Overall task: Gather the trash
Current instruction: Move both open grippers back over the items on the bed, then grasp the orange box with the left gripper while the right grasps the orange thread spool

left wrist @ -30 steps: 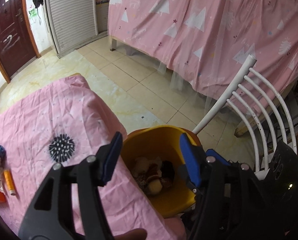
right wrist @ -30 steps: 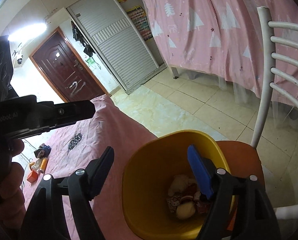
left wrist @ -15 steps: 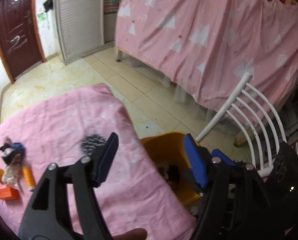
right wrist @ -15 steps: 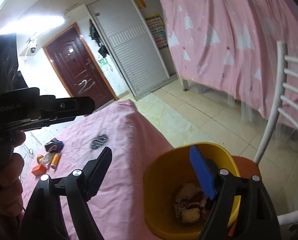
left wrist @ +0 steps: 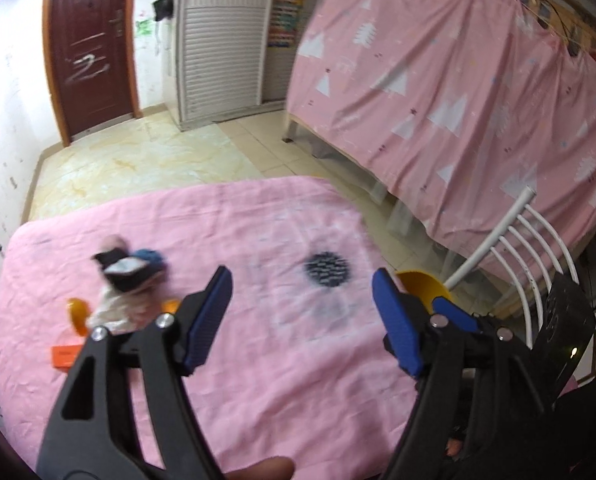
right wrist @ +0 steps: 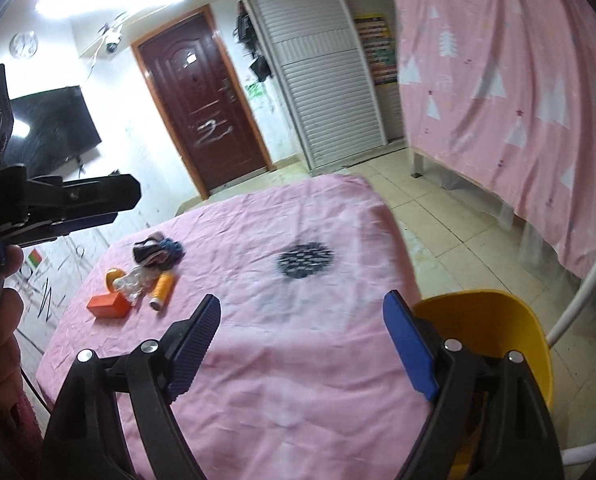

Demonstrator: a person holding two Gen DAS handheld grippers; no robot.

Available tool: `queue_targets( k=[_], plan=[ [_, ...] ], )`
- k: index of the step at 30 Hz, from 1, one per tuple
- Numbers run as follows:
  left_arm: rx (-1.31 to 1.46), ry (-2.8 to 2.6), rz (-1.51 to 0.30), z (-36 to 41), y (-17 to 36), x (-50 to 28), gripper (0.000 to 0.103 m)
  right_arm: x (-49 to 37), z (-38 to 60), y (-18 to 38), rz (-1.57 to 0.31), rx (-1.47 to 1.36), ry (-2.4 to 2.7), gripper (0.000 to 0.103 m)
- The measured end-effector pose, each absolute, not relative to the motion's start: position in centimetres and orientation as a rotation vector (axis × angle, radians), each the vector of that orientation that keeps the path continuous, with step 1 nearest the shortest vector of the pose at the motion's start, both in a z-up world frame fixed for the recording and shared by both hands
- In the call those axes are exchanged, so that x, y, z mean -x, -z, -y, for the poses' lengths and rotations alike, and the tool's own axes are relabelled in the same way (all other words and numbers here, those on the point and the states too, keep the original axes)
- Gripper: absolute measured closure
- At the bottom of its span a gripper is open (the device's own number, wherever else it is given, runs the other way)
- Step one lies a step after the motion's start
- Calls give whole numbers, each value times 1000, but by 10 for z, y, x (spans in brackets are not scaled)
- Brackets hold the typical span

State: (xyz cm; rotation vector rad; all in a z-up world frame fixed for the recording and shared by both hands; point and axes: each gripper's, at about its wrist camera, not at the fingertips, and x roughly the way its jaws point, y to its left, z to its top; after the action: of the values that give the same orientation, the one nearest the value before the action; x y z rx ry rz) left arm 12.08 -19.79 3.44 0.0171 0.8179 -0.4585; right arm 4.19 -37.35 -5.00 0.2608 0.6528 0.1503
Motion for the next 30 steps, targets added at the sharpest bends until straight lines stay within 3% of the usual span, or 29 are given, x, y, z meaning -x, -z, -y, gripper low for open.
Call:
queue_targets(
  k=[16, 30],
  plan=[
    [-82, 351, -822, 64, -5, -122, 32, -85, 271, 56, -733, -134, -280, 26],
    [-193, 388, -897, 29, 51, -139, 32, -111, 216, 68, -795, -46, -309, 26]
  ],
)
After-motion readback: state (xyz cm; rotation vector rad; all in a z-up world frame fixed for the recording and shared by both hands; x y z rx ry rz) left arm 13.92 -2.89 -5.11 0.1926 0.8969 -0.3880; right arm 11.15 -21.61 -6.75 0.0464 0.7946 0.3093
